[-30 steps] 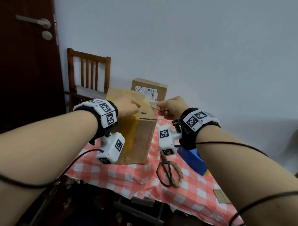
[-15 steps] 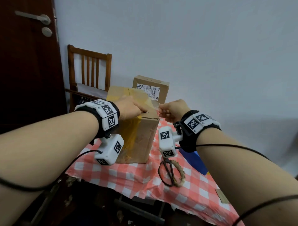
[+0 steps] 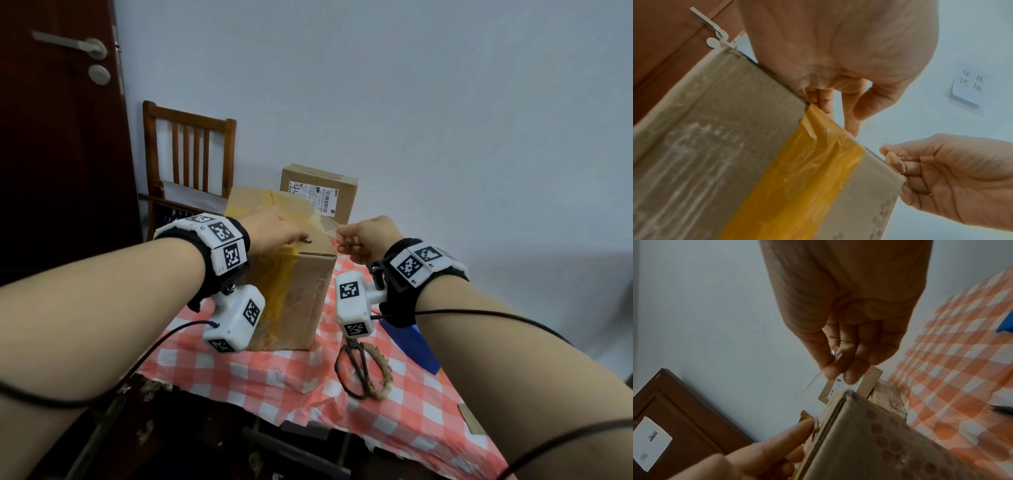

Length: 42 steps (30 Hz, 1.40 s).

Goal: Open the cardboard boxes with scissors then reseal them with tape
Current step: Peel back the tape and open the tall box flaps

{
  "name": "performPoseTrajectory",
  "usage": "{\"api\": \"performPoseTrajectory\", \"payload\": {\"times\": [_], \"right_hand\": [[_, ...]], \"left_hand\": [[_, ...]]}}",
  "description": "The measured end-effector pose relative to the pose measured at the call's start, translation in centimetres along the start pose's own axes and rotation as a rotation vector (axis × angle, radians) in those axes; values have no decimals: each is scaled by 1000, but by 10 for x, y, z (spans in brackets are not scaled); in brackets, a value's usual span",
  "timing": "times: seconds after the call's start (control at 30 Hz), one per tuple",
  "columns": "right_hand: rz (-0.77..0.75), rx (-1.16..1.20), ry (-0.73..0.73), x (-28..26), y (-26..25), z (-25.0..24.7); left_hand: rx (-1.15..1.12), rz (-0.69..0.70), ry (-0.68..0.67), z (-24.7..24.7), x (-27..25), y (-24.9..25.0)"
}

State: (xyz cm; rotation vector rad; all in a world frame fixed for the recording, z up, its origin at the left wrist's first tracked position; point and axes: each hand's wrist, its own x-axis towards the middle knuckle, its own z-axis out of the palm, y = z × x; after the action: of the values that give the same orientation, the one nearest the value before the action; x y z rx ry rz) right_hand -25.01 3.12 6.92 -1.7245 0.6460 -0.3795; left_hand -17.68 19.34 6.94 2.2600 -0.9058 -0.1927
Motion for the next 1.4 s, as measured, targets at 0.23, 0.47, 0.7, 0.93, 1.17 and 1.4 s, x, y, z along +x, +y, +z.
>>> {"api": "performPoseTrajectory", "payload": {"times": [0.23, 0.47, 0.7, 0.93, 1.17, 1.4], "right_hand": [[4, -6, -16, 1, 3, 1], [6, 19, 8, 1, 3, -3], [13, 45, 15, 3, 6, -7], [21, 67, 9, 2, 10, -8], [24, 73, 7, 3, 13, -8], [20, 99, 9, 5, 17, -13]], "left_hand": [[-43, -43, 6, 2, 8, -1], [15, 1, 25, -1, 4, 10], [152, 52, -6, 2, 9, 17], [240, 60, 11, 4, 14, 22], [409, 54, 21, 6, 24, 30], [454, 53, 45, 11, 28, 32]]}}
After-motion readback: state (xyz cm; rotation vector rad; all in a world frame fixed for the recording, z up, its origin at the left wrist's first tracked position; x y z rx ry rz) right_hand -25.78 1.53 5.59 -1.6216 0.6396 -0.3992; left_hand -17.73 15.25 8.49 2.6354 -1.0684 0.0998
